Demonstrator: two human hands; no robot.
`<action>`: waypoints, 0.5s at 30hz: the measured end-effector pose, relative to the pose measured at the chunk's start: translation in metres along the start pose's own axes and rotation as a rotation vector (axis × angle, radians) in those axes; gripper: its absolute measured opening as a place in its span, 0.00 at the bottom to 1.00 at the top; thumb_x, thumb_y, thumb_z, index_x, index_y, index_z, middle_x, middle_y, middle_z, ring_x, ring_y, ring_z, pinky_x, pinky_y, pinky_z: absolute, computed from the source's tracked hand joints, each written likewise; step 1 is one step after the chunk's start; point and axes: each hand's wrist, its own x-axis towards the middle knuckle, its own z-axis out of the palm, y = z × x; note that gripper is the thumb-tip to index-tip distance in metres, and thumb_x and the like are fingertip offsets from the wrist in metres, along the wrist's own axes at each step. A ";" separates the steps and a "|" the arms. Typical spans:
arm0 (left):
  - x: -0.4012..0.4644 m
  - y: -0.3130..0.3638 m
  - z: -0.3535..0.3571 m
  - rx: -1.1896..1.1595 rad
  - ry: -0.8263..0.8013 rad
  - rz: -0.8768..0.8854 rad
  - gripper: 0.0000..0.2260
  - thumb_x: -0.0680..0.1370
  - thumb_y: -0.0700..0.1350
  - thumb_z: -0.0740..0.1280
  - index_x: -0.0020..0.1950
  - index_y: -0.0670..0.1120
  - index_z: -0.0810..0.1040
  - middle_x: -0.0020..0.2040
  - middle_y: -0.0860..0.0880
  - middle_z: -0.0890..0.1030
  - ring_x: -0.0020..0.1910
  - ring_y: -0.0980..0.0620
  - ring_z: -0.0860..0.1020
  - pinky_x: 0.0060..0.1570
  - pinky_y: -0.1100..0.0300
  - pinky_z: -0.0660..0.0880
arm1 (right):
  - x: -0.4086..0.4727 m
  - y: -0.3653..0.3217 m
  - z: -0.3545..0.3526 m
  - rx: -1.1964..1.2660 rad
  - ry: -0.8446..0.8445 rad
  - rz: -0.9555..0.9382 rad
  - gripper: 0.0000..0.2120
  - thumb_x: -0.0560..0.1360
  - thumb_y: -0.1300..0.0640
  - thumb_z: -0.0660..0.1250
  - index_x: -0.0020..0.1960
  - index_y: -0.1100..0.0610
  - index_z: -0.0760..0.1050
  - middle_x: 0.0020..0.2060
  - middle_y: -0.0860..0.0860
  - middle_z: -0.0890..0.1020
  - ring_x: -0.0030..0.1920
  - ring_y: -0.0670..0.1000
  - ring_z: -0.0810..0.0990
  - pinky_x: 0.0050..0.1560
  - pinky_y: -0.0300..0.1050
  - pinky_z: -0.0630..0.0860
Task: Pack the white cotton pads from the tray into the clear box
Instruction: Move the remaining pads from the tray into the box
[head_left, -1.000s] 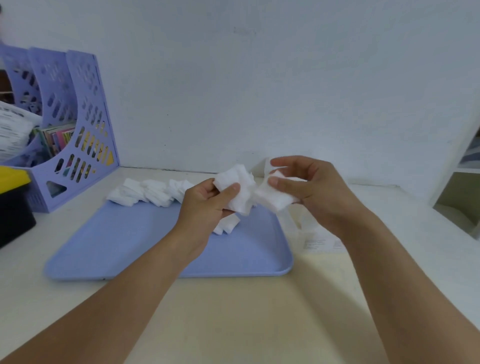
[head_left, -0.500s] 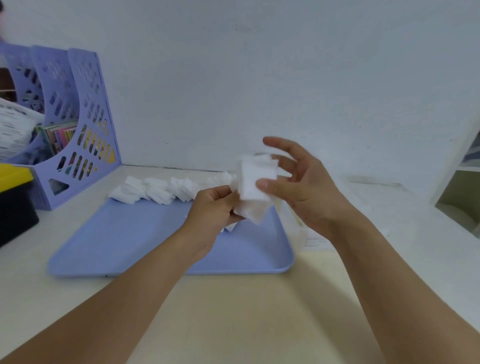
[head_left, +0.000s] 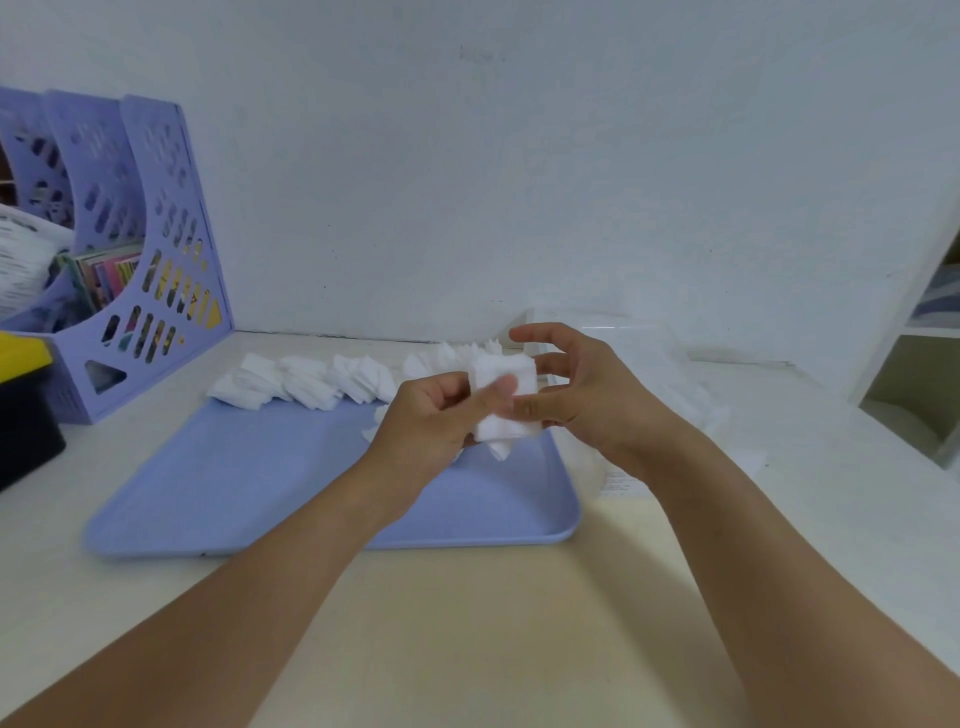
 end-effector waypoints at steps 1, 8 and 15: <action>-0.001 0.000 0.000 0.044 0.006 0.020 0.15 0.73 0.51 0.73 0.55 0.43 0.85 0.49 0.46 0.87 0.51 0.49 0.86 0.49 0.62 0.81 | 0.000 0.000 0.001 -0.018 -0.001 -0.011 0.32 0.68 0.67 0.80 0.68 0.52 0.75 0.57 0.57 0.82 0.57 0.56 0.83 0.47 0.49 0.84; 0.009 -0.003 -0.008 -0.346 0.028 -0.197 0.13 0.83 0.45 0.63 0.64 0.41 0.79 0.59 0.44 0.85 0.58 0.48 0.83 0.55 0.55 0.81 | -0.001 -0.004 -0.001 0.011 0.081 0.001 0.19 0.77 0.51 0.74 0.66 0.50 0.77 0.56 0.49 0.83 0.53 0.49 0.85 0.49 0.44 0.80; 0.006 0.005 -0.004 -0.758 -0.019 -0.337 0.16 0.86 0.47 0.57 0.67 0.39 0.76 0.58 0.41 0.84 0.50 0.47 0.86 0.49 0.54 0.84 | 0.000 -0.005 0.014 -0.065 0.096 0.059 0.17 0.85 0.47 0.59 0.67 0.55 0.75 0.55 0.52 0.83 0.49 0.52 0.84 0.53 0.47 0.81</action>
